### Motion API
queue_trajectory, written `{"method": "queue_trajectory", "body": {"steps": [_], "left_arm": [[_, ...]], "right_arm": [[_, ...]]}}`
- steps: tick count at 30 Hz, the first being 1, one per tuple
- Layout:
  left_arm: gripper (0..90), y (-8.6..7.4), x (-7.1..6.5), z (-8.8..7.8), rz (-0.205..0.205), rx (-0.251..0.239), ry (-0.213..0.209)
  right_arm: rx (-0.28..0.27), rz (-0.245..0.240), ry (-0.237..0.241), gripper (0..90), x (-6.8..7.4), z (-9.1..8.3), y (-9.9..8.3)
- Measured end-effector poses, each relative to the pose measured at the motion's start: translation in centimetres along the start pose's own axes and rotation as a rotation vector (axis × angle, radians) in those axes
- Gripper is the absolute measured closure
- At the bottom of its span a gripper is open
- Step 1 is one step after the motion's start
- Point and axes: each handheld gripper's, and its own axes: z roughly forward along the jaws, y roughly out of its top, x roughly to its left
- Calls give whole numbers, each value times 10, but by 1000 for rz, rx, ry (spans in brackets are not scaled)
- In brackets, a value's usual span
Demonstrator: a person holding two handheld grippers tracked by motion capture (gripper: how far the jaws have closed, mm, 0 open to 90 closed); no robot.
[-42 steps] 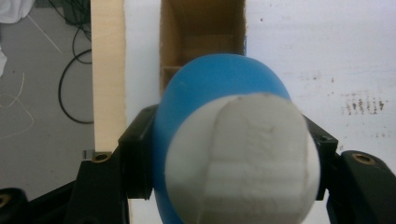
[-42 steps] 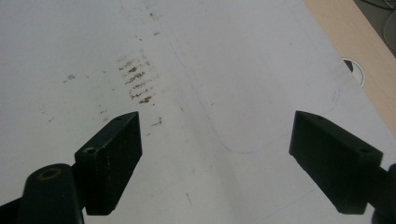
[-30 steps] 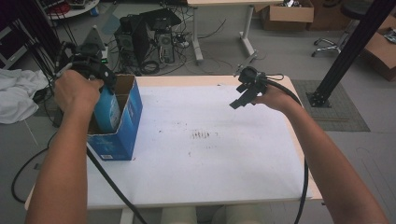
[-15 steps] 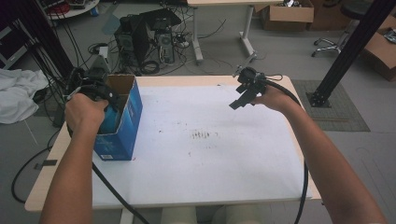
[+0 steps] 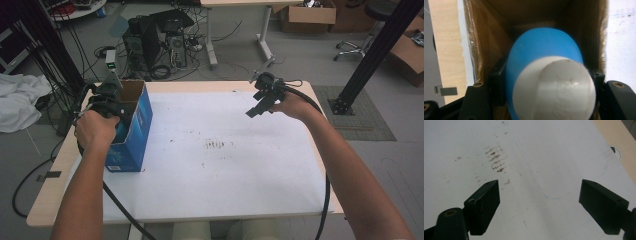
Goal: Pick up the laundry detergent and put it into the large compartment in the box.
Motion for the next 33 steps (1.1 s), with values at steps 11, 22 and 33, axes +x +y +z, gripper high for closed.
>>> {"method": "queue_trajectory", "body": {"steps": [11,22,33], "left_arm": [[378,-1,2,7,1,6,-6],[373,-2,4,7,-7,6,-12],[332,-4,7,2,-21,-16,-30]], "right_arm": [[4,4,-1,169,0,1,0],[8,-3,2,169,2,2,2],[4,-2,1,169,3,1,1]]}}
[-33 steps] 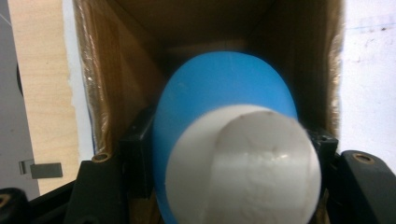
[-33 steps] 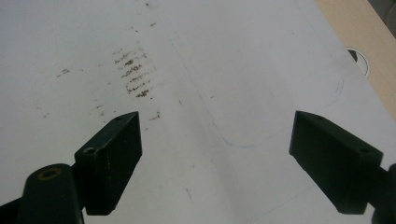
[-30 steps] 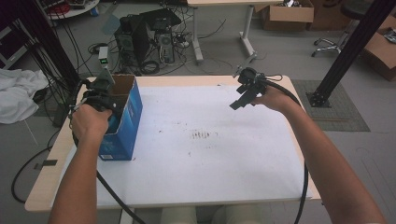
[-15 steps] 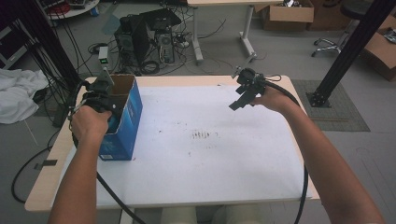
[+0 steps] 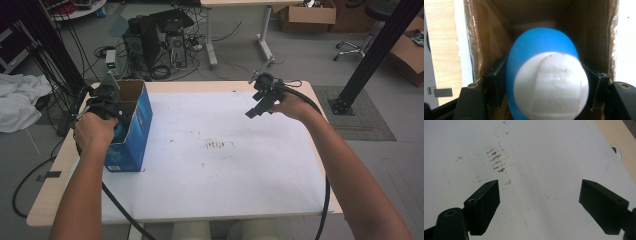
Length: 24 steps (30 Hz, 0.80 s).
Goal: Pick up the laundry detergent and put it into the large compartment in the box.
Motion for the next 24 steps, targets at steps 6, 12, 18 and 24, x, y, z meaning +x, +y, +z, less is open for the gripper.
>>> {"method": "queue_trajectory", "body": {"steps": [6,12,18,24], "left_arm": [[328,-1,2,-5,-4,-12,-4],[327,-3,2,-13,-4,-30,-10],[324,-2,0,-19,5,-42,-7],[323,-1,-1,-26,4,-55,-5]], "right_arm": [[-1,-7,1,169,1,0,1],[-4,-7,0,169,3,-1,2],[-4,-8,0,169,4,-2,1],[-12,-5,-3,169,4,-4,0]]}}
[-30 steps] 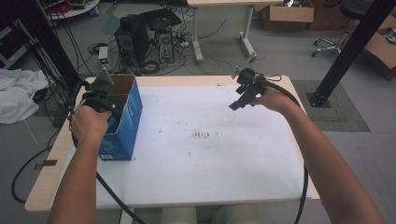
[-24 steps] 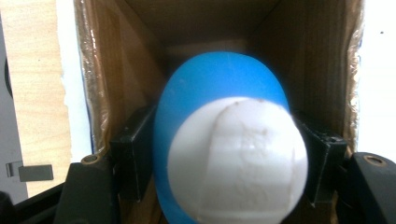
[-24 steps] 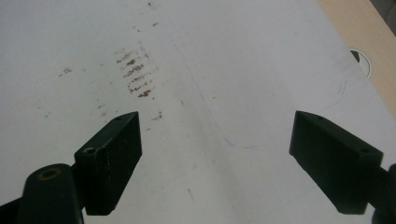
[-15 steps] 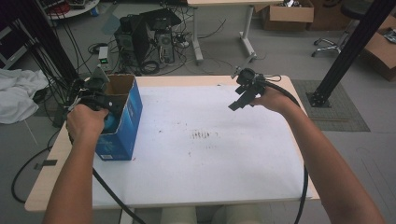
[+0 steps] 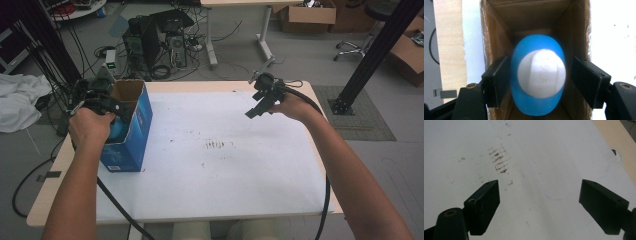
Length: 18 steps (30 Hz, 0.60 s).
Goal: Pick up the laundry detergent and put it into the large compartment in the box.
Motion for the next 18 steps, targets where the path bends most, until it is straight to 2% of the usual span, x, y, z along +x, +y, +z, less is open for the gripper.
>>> {"method": "queue_trajectory", "body": {"steps": [3,7,18], "left_arm": [[322,0,1,-4,-10,-3,13],[317,1,2,-11,-13,-14,11],[315,2,1,-36,9,-53,-8]], "right_arm": [[2,0,-1,169,0,-1,-1],[-1,1,-2,169,0,-2,-1],[-2,-3,-2,169,2,-3,0]]}}
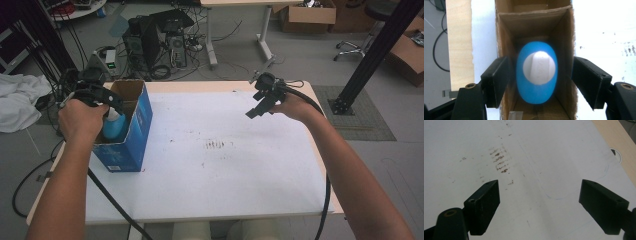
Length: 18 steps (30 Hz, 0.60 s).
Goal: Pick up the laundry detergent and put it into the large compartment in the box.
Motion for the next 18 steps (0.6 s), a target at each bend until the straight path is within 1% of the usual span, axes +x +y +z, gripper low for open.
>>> {"method": "queue_trajectory", "body": {"steps": [5,6,9,15,18], "left_arm": [[311,2,-4,-10,14,-19,-26],[310,2,-7,-14,33,-27,-32],[305,3,-14,-20,67,-40,-45],[242,4,-31,-28,147,-47,-69],[222,5,-39,-29,177,-51,-75]], "right_arm": [[0,3,-3,169,0,-2,-1],[1,3,-4,169,0,-2,-1],[0,6,-5,169,0,-3,-2],[3,6,-4,169,1,-3,-2],[2,4,-4,169,2,-3,-2]]}}
